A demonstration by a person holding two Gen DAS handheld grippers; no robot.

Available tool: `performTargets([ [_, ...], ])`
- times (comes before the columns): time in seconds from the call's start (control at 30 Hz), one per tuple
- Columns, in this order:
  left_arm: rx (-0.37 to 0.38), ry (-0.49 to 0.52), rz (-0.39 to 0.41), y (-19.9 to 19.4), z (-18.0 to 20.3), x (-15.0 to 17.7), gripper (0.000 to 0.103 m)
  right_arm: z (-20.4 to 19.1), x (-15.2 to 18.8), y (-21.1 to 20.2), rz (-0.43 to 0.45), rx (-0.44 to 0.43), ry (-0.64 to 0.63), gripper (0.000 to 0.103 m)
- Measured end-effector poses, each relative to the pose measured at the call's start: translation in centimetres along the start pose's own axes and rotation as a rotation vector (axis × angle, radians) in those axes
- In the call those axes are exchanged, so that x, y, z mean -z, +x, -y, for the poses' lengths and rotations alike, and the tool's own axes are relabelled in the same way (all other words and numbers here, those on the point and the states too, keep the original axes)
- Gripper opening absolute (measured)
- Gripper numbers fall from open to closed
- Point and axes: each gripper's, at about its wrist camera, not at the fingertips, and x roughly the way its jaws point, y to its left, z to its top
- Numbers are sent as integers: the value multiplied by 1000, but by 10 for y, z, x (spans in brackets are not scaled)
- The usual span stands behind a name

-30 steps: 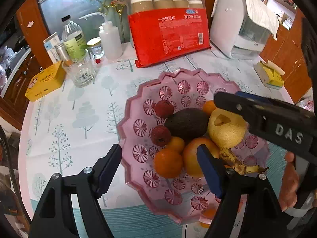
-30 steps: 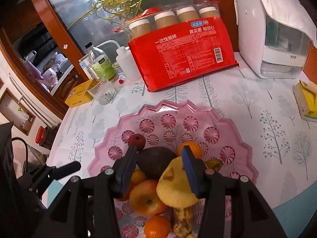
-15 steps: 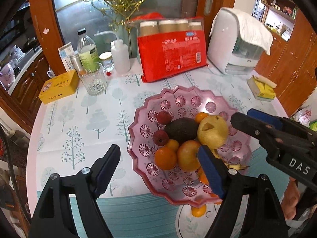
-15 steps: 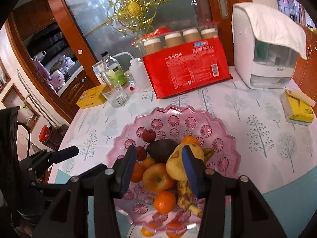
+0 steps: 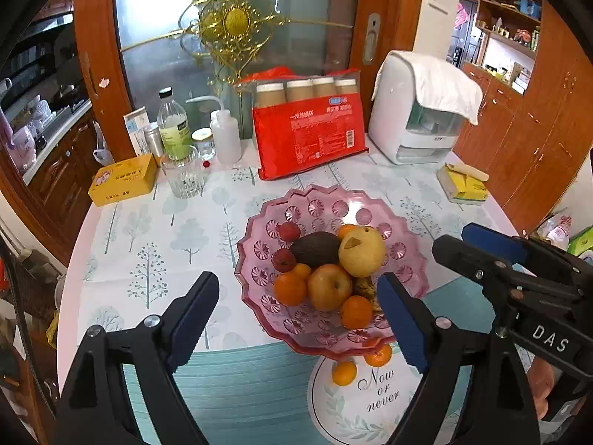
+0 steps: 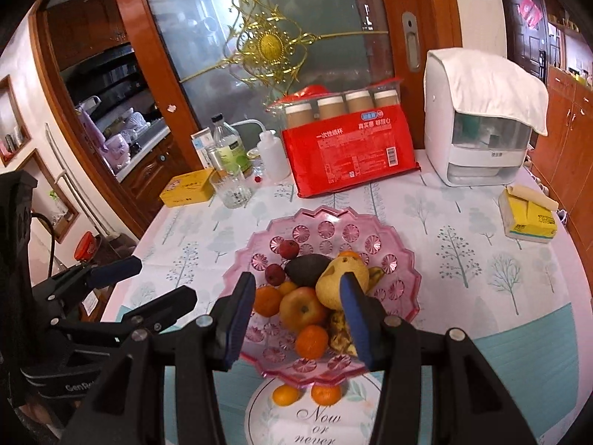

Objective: Organize fruits
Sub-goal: 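Open both tools to drop the oranges into the bowl and withdraw, then lower both tools to the last two oranges and grasp one each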

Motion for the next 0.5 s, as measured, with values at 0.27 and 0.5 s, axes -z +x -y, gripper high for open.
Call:
performTargets([
  [0.27,-1,22,35,-22,14,22,88,-1,24,-25,11,-6,-9,48],
  [0.5,6,25,32,-25,20,45,89,4,50,-37,8,-2,-11,48],
])
